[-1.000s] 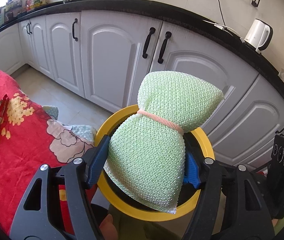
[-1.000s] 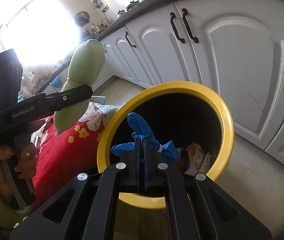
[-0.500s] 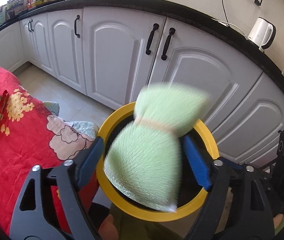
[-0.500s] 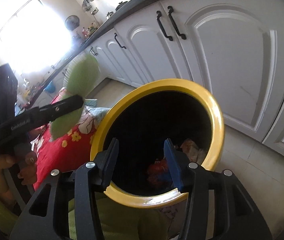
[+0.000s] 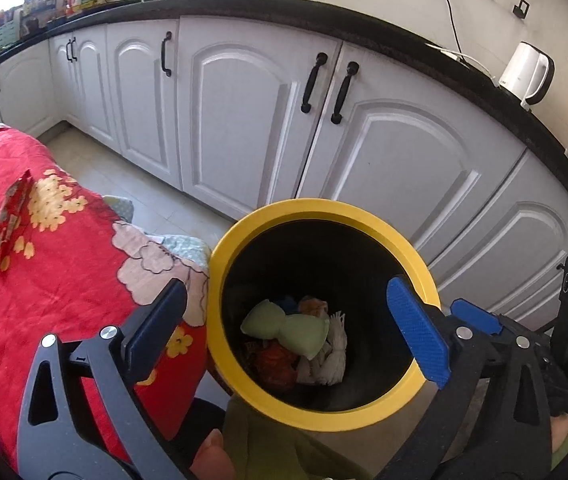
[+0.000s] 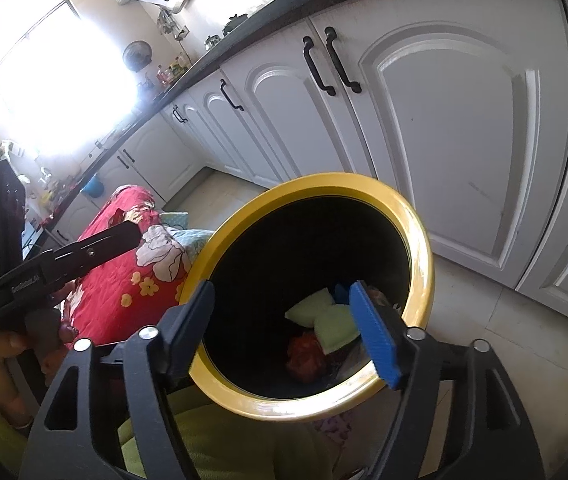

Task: Collect trash
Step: 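Open both tools to drop the sponge and glove into the bin, then move both tools back toward the candy wrappers on the table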

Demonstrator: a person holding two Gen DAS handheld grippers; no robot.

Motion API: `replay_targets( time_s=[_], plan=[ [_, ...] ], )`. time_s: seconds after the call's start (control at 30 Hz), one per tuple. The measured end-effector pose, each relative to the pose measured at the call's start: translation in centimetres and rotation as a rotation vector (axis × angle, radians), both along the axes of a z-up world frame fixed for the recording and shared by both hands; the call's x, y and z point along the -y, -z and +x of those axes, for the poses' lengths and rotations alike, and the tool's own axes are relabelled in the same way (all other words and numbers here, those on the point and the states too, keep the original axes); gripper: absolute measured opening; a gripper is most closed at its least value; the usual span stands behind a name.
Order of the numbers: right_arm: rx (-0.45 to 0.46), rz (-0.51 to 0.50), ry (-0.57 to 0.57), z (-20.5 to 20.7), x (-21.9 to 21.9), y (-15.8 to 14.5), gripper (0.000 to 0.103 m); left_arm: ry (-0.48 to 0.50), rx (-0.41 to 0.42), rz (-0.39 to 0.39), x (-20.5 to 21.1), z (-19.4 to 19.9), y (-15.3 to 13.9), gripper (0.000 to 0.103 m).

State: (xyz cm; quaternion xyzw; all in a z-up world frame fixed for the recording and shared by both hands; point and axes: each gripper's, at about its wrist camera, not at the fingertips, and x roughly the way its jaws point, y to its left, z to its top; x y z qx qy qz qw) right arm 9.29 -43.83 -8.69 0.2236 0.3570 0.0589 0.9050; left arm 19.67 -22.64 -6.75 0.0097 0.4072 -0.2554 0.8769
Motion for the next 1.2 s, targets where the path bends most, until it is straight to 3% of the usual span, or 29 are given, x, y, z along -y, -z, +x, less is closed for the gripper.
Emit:
replay_targets(
  time_s=[0.4, 1.2],
  plan=[
    [0.029, -0.049, -0.01, 0.1, -1.4, -1.3, 0.082, -0.062, 0.032, 0.008, -2.9, -1.3, -1.4, 0.092],
    [0.104, -0.099, -0.106, 0.4, -6.9, -5.2, 0.085, -0.228, 0.124, -0.027, -11.4, -4.2, -5.0, 0.092]
  ],
)
